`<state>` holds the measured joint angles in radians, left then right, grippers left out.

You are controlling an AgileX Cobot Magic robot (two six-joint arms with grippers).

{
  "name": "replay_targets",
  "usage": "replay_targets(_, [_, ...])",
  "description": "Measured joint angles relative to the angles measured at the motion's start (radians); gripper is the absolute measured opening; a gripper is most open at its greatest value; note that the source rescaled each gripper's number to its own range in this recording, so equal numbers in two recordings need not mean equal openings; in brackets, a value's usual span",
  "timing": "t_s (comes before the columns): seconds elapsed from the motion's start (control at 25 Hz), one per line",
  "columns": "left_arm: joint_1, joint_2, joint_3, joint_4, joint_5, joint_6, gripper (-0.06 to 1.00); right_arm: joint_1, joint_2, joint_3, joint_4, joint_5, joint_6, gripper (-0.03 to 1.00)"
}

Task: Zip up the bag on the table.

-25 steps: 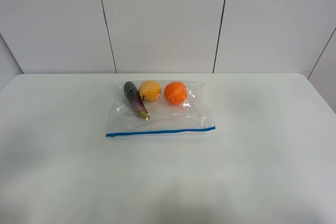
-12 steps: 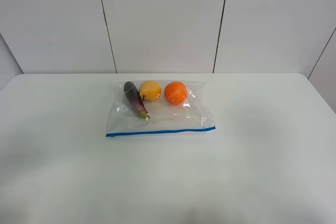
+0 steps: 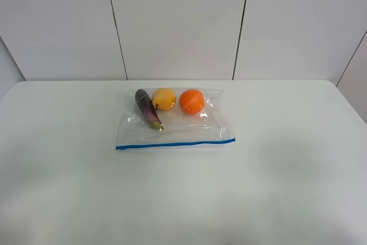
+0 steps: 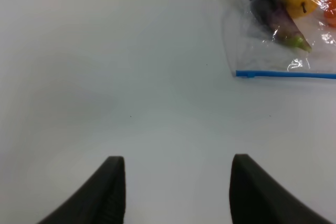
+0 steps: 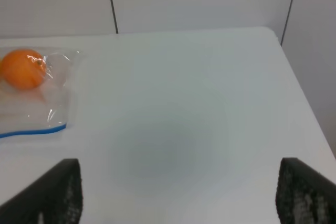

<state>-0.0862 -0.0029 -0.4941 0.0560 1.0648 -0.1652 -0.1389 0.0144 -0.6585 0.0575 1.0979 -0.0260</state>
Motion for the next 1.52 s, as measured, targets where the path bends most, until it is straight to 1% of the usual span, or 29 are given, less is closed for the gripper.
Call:
replay_targets(0.2, [0.0, 0.0, 0.0, 0.0, 0.0, 0.0, 0.6, 0.0, -0.009, 0.056, -0.031, -0.005, 0.005, 1.0])
replay_targets(0.44, [0.0, 0.0, 0.0, 0.0, 0.0, 0.0, 0.6, 0.0, -0.021, 0.145, -0.042, -0.026, 0.032, 1.0])
replay_targets(1.12, [0.0, 0.0, 0.0, 0.0, 0.0, 0.0, 0.6, 0.0, -0.022, 0.158, -0.045, -0.055, 0.032, 1.0])
replay_targets(1.52, [0.0, 0.0, 0.0, 0.0, 0.0, 0.0, 0.6, 0.0, -0.022, 0.158, -0.05, -0.056, 0.032, 1.0])
